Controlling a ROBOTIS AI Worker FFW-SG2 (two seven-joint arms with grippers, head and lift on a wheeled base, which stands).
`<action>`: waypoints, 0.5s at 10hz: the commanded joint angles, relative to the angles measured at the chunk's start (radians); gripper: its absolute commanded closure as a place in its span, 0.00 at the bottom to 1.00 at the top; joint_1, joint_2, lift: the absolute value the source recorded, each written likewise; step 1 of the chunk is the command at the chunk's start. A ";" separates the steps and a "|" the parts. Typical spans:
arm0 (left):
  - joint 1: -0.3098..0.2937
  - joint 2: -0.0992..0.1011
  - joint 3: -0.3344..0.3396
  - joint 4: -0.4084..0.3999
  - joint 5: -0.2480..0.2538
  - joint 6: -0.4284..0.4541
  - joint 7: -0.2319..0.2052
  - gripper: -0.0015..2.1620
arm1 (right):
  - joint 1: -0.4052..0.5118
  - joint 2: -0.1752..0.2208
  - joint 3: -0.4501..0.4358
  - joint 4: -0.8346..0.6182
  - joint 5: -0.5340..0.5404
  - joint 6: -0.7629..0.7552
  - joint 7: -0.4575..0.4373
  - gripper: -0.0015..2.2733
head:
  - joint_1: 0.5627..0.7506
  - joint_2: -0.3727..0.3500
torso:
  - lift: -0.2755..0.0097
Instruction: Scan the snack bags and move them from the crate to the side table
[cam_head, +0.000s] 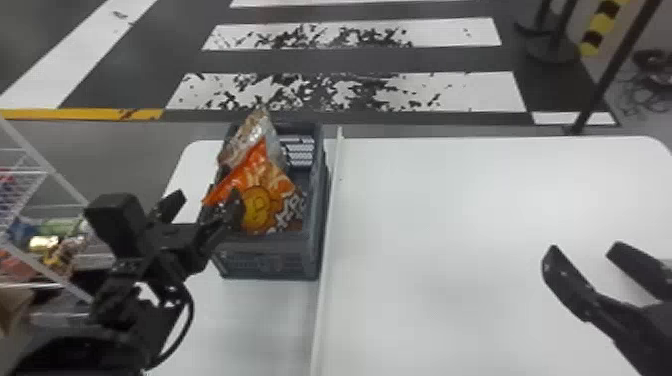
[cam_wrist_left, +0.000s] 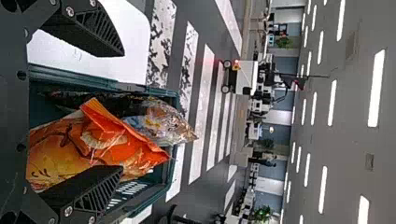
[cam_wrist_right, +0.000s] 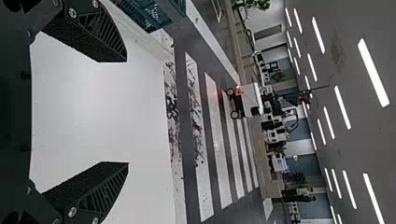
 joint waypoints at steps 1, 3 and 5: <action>-0.014 0.000 -0.016 0.009 -0.003 0.009 -0.004 0.07 | -0.003 0.000 0.000 0.000 0.000 0.008 0.000 0.06 | 0.70 0.65 | 0.66; -0.022 0.000 -0.025 0.003 -0.009 0.058 -0.012 0.18 | -0.006 -0.005 0.000 0.000 -0.003 0.008 -0.002 0.06 | 0.70 0.63 | 0.66; -0.022 0.000 -0.026 -0.001 -0.016 0.073 -0.016 0.43 | -0.006 -0.014 0.000 -0.005 -0.008 0.008 -0.005 0.06 | 0.70 0.61 | 0.66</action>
